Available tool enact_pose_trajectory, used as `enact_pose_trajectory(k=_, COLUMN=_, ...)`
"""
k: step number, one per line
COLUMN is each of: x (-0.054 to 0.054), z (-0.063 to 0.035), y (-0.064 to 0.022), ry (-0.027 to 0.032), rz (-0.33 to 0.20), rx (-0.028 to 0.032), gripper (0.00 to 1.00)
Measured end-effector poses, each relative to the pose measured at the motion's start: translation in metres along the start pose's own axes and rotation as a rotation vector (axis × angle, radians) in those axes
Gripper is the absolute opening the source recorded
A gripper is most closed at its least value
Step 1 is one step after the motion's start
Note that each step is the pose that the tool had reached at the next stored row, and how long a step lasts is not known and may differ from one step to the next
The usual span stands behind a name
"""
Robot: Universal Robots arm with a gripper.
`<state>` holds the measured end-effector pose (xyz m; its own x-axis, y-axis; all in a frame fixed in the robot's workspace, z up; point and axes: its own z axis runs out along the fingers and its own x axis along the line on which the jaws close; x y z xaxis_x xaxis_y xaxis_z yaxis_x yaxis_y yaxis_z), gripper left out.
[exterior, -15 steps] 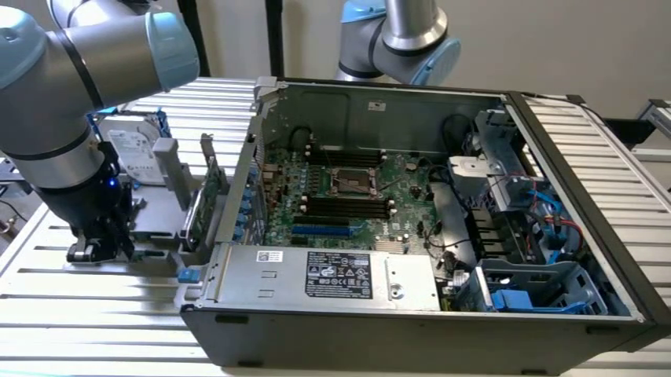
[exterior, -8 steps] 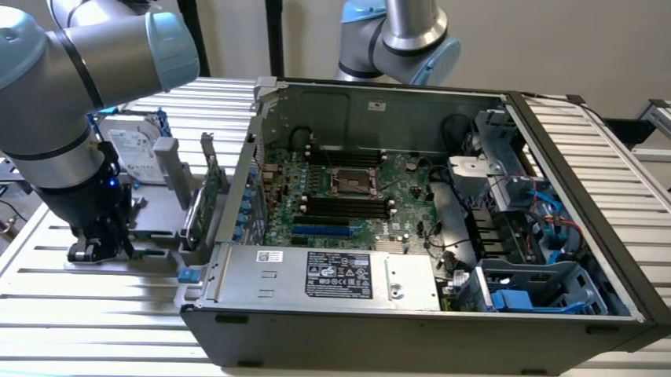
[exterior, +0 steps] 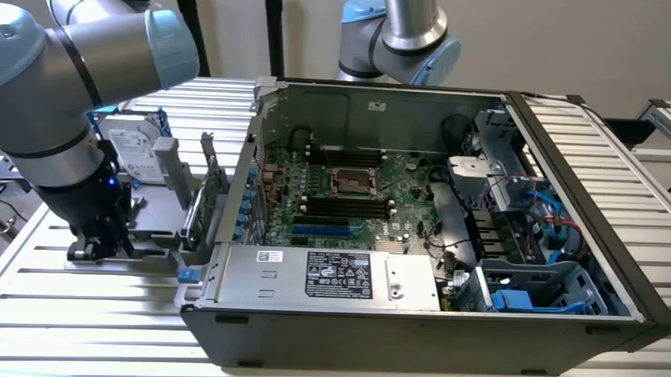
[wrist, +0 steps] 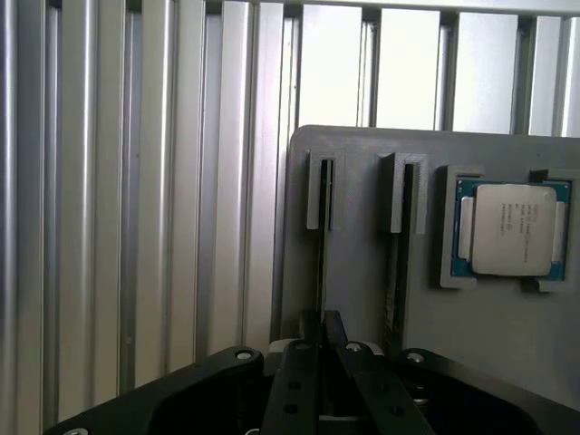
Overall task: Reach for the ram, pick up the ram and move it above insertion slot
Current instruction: 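Pick up the ram and move it above insertion slot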
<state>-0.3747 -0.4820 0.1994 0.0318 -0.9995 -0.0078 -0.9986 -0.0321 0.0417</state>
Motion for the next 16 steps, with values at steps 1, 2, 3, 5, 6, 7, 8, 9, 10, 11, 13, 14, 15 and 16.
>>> enact_pose_trajectory(k=1, x=0.000, z=-0.0007, y=0.0000, ry=0.0000, rz=0.000, rx=0.0000, gripper=0.13)
enact_pose_trajectory(k=2, x=0.000, z=-0.0015, y=0.0001, ry=0.0000, rz=0.000, rx=-0.0001, gripper=0.13)
enact_pose_trajectory(k=3, x=0.000, z=-0.0024, y=0.0000, ry=0.0000, rz=0.000, rx=-0.0001, gripper=0.13)
enact_pose_trajectory(k=5, x=0.000, z=-0.0046, y=0.0001, ry=0.0000, rz=0.000, rx=0.0000, gripper=0.13)
enact_pose_trajectory(k=6, x=0.000, z=-0.0060, y=0.0002, ry=0.0000, rz=0.000, rx=0.0000, gripper=0.13)
enact_pose_trajectory(k=7, x=0.000, z=-0.0076, y=0.0002, ry=0.0000, rz=0.000, rx=-0.0001, gripper=0.13)
enact_pose_trajectory(k=8, x=0.000, z=-0.0094, y=0.0003, ry=0.0000, rz=0.000, rx=0.0000, gripper=0.13)
enact_pose_trajectory(k=9, x=0.000, z=-0.0115, y=0.0004, ry=0.0000, rz=0.000, rx=0.0000, gripper=0.13)
enact_pose_trajectory(k=10, x=0.000, z=-0.0140, y=0.0005, ry=0.0000, rz=0.000, rx=0.0000, gripper=0.13)
enact_pose_trajectory(k=11, x=0.000, z=-0.0169, y=0.0006, ry=0.0000, rz=0.000, rx=-0.0001, gripper=0.13)
enact_pose_trajectory(k=13, x=0.000, z=-0.0240, y=0.0009, ry=-0.0001, rz=0.000, rx=0.0001, gripper=0.13)
enact_pose_trajectory(k=14, x=0.000, z=-0.0279, y=0.0011, ry=0.0000, rz=0.000, rx=-0.0001, gripper=0.13)
enact_pose_trajectory(k=15, x=0.000, z=-0.0325, y=0.0012, ry=-0.0001, rz=0.000, rx=0.0000, gripper=0.13)
enact_pose_trajectory(k=16, x=0.000, z=-0.0373, y=0.0014, ry=0.0000, rz=0.000, rx=0.0000, gripper=0.13)
